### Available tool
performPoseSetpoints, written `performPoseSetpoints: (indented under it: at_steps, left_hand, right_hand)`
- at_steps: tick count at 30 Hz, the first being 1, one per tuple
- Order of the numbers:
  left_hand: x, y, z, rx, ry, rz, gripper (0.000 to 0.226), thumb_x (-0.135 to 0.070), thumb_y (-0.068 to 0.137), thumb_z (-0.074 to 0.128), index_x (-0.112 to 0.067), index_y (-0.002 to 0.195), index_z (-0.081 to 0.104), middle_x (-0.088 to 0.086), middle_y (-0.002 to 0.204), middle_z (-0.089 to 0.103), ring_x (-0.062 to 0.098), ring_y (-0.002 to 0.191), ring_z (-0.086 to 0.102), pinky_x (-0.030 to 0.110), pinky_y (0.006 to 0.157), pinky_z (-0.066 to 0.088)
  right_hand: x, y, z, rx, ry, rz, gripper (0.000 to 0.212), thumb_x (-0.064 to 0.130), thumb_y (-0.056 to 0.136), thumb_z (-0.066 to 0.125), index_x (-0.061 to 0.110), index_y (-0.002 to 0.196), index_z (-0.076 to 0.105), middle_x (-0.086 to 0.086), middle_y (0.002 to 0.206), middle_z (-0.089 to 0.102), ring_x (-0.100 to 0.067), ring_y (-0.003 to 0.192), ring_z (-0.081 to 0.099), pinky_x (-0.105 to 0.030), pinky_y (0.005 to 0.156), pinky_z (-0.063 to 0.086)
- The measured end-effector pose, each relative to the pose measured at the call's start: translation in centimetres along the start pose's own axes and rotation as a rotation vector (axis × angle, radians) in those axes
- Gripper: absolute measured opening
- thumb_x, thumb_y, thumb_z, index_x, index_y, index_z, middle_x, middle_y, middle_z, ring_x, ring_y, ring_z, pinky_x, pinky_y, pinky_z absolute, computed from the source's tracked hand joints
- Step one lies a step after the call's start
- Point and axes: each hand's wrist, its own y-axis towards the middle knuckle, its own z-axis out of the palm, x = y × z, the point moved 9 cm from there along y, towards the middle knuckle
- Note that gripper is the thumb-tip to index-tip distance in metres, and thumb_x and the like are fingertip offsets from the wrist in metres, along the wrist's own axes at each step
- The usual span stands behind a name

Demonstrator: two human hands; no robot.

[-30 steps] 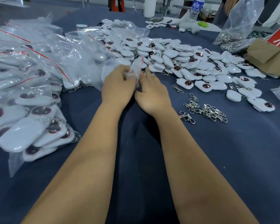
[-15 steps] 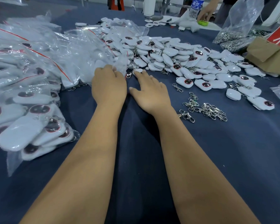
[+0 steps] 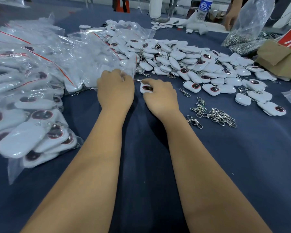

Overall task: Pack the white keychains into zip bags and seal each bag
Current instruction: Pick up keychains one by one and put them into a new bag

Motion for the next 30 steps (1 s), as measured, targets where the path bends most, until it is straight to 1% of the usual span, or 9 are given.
performPoseSetpoints:
  at_steps: [2, 5, 9, 11, 14, 20, 23, 27, 30]
  left_hand:
    - [-0.2, -0.2, 0.0, -0.005, -0.097, 0.005, 0.018, -0.017, 0.091, 0.044, -0.014, 0.108, 0.050, 0.004, 0.104, 0.058, 0.028, 0.094, 0.054, 0.034, 0.068, 0.034]
    - [-0.7, -0.6, -0.5, -0.041, -0.187, 0.057, 0.021, -0.006, 0.087, 0.039, -0.019, 0.101, 0.031, 0.001, 0.086, 0.050, 0.019, 0.066, 0.043, 0.034, 0.054, 0.026]
    - [-1.5, -0.7, -0.5, -0.023, -0.210, 0.132, 0.027, 0.004, 0.078, 0.035, -0.023, 0.082, 0.041, 0.003, 0.092, 0.048, 0.022, 0.072, 0.045, 0.038, 0.064, 0.040]
    - [-1.4, -0.5, 0.0, 0.029, -0.226, 0.114, 0.033, 0.004, 0.076, 0.037, -0.026, 0.072, 0.048, 0.003, 0.096, 0.051, 0.025, 0.075, 0.054, 0.039, 0.066, 0.048]
    - [-0.8, -0.2, 0.5, 0.052, -0.243, 0.055, 0.035, 0.003, 0.081, 0.038, -0.023, 0.077, 0.061, 0.009, 0.108, 0.062, 0.030, 0.086, 0.062, 0.037, 0.072, 0.052]
    - [0.9, 0.5, 0.5, 0.020, -0.327, -0.081, 0.039, 0.001, 0.087, 0.037, -0.024, 0.086, 0.067, 0.008, 0.110, 0.067, 0.026, 0.092, 0.065, 0.035, 0.076, 0.055]
    - [1.2, 0.7, 0.5, 0.006, -0.373, -0.112, 0.039, 0.002, 0.086, 0.038, -0.023, 0.090, 0.068, 0.002, 0.103, 0.068, 0.014, 0.079, 0.058, 0.024, 0.066, 0.044]
    - [1.4, 0.7, 0.4, 0.004, -0.395, -0.124, 0.040, 0.001, 0.085, 0.038, -0.025, 0.092, 0.069, -0.002, 0.085, 0.063, 0.004, 0.064, 0.051, 0.013, 0.053, 0.036]
    - [1.2, 0.5, 0.6, 0.042, -0.375, -0.094, 0.034, -0.006, 0.083, 0.043, -0.028, 0.087, 0.069, -0.008, 0.075, 0.062, 0.012, 0.070, 0.055, 0.021, 0.059, 0.041]
  right_hand:
    - [-0.1, 0.0, -0.1, -0.020, -0.052, 0.005, 0.047, 0.020, 0.088, 0.052, 0.028, 0.134, 0.057, -0.003, 0.127, 0.058, -0.029, 0.121, 0.042, -0.034, 0.096, 0.034]
    - [-0.6, -0.1, -0.6, -0.069, -0.047, 0.067, 0.033, 0.024, 0.090, 0.054, 0.027, 0.122, 0.062, -0.003, 0.117, 0.059, -0.027, 0.114, 0.044, -0.034, 0.095, 0.037]
    - [-0.6, -0.1, -1.3, -0.135, 0.023, 0.076, 0.014, 0.022, 0.090, 0.056, 0.025, 0.097, 0.068, -0.002, 0.109, 0.058, -0.025, 0.109, 0.047, -0.036, 0.092, 0.041]
    - [-0.1, -0.4, -1.3, -0.124, 0.121, 0.036, 0.022, 0.015, 0.084, 0.057, 0.023, 0.103, 0.066, 0.001, 0.115, 0.059, -0.023, 0.113, 0.048, -0.039, 0.096, 0.041]
    - [0.8, -0.5, -0.4, -0.013, 0.184, -0.033, 0.044, 0.009, 0.080, 0.053, 0.025, 0.119, 0.064, 0.006, 0.126, 0.062, -0.020, 0.122, 0.048, -0.036, 0.101, 0.038]
    - [1.1, 0.0, 0.9, 0.100, 0.003, -0.076, 0.021, 0.038, 0.085, 0.061, 0.029, 0.102, 0.068, 0.010, 0.108, 0.060, -0.020, 0.110, 0.045, -0.032, 0.083, 0.025]
    - [0.7, -0.4, 0.7, 0.082, 0.167, -0.024, 0.026, 0.039, 0.079, 0.072, 0.024, 0.086, 0.051, 0.014, 0.082, 0.052, -0.015, 0.091, 0.045, -0.031, 0.079, 0.033]
    - [0.1, -0.8, -0.2, 0.005, 0.546, 0.065, 0.029, 0.017, 0.077, 0.068, 0.021, 0.072, 0.040, 0.011, 0.059, 0.040, -0.003, 0.051, 0.035, -0.016, 0.048, 0.030]
    - [-0.4, -0.8, -1.1, -0.067, 0.785, 0.140, 0.021, 0.002, 0.077, 0.060, 0.019, 0.081, 0.048, 0.007, 0.063, 0.045, -0.003, 0.053, 0.038, -0.013, 0.050, 0.033]
